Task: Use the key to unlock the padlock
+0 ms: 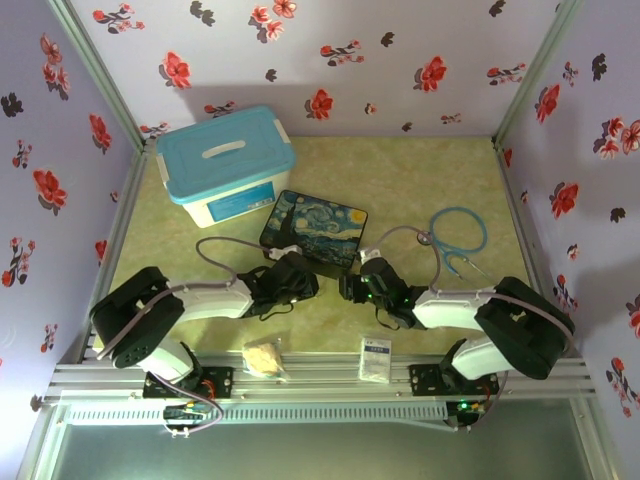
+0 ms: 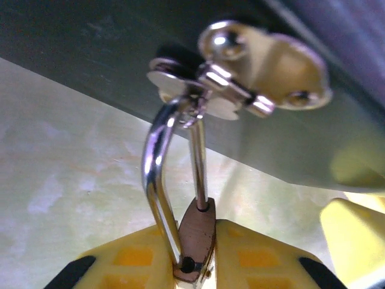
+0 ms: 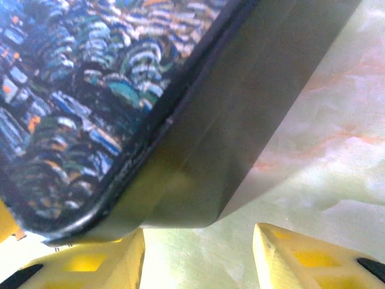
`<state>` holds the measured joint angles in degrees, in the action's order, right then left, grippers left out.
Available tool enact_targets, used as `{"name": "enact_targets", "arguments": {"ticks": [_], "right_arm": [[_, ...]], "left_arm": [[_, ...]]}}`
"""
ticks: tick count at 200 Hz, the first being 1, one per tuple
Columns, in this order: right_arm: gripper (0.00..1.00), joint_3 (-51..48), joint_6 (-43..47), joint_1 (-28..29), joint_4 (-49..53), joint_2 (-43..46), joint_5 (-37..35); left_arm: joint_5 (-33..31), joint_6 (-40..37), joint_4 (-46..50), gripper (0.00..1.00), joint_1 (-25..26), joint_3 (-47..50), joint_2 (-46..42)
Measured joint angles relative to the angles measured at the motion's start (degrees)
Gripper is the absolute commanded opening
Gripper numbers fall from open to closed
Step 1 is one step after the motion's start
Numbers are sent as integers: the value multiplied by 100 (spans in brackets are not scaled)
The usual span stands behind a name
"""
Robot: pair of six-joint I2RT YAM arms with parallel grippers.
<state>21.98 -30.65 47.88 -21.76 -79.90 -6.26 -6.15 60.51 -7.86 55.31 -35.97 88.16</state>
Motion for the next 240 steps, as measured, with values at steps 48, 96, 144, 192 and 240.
{"name": "enact_targets", "arguments": {"ticks": [48, 96, 144, 192, 240], "right_arm": [[50, 9, 0, 0, 70, 0, -70], [47, 15, -2, 0, 63, -85, -68], [45, 52, -4, 0, 24, -278, -87], [45, 92, -4, 0, 22, -317, -90], [43, 92, 0, 0, 22, -315, -92]], "left_arm": [[-22, -133, 256, 11, -9, -133, 7], [-17, -411, 1134, 9, -26, -352, -278], [-22, -885, 2352, 9, -101, -960, -321], [87, -970, 2317, 12, -199, -970, -227], [328, -813, 1539, 17, -289, -431, -372]]}}
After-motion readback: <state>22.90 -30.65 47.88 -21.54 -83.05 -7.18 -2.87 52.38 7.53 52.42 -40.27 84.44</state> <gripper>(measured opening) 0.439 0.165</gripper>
